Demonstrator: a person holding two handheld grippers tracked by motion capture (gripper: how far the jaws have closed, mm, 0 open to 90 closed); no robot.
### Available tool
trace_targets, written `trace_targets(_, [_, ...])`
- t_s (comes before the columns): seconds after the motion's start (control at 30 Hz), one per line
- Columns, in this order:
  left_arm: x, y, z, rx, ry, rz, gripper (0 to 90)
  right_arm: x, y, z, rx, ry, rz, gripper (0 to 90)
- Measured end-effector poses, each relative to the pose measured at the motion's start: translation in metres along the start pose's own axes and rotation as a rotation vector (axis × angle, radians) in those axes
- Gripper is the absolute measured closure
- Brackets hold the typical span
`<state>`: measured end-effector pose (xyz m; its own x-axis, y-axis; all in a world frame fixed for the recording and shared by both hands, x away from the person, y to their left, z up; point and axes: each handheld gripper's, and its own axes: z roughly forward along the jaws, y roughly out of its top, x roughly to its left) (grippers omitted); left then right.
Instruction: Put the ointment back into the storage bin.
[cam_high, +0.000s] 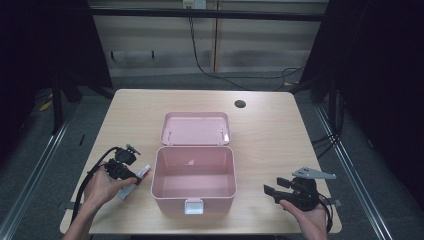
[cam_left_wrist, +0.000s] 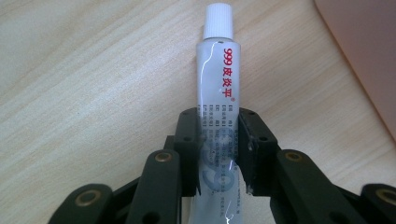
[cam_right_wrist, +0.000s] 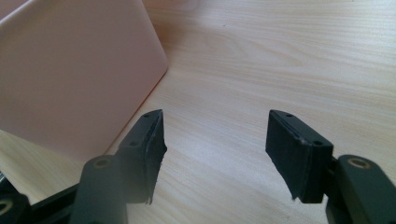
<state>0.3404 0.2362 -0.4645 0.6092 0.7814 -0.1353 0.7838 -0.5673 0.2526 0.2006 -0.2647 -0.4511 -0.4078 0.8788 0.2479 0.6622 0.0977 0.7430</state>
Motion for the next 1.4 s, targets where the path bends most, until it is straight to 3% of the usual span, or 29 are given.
trace_targets(0.17, [0.004,-0.002,-0.004,-0.008,-0.034,-0.001,71.4,0.001,0.0,0.0,0.001,0.001,-0.006,37.1])
trace_targets(0.37, [0.006,-0.006,-0.015,-0.054,-0.045,-0.045,71.3,0.001,0.0,-0.001,-0.005,0.003,0.006,36.3])
trace_targets(0.5, [0.007,-0.009,-0.023,-0.088,-0.081,-0.042,71.3,0.001,0.0,0.0,-0.002,0.006,0.001,35.6])
trace_targets(0.53, [0.008,-0.011,-0.027,-0.107,-0.1,-0.024,71.3,0.001,0.0,0.0,0.0,0.008,0.003,35.4])
trace_targets(0.73, [0.007,-0.015,-0.038,-0.154,-0.132,-0.023,71.3,0.001,-0.001,0.0,0.001,0.009,0.005,35.3])
trace_targets(0.83, [0.006,-0.016,-0.043,-0.168,-0.124,-0.027,71.3,0.001,-0.001,0.0,0.0,0.009,0.005,35.3])
trace_targets(0.93, [0.005,-0.018,-0.049,-0.193,-0.146,-0.031,71.3,0.001,0.0,0.001,0.004,0.009,0.007,35.1])
trace_targets(1.4, [0.007,-0.023,-0.082,-0.244,-0.134,0.002,71.4,0.0,-0.001,0.001,0.0,0.003,0.015,30.8])
